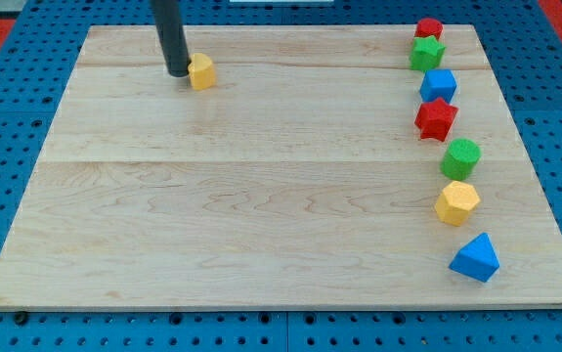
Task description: Move the yellow heart to the left side of the blue cube
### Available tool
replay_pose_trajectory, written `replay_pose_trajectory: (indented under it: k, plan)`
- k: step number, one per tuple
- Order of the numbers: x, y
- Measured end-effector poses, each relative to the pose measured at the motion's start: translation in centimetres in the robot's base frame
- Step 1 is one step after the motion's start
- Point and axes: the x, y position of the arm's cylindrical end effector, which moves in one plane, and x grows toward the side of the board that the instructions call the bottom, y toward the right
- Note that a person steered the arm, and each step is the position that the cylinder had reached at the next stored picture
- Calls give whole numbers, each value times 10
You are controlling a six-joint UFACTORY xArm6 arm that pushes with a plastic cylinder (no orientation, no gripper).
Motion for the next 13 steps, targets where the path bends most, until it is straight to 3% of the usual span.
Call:
replay_pose_trajectory:
  k: [6,9,11,12,13]
  plan:
    - [11,138]
    - [34,79]
    - [52,124]
    - [50,154]
    - [26,149]
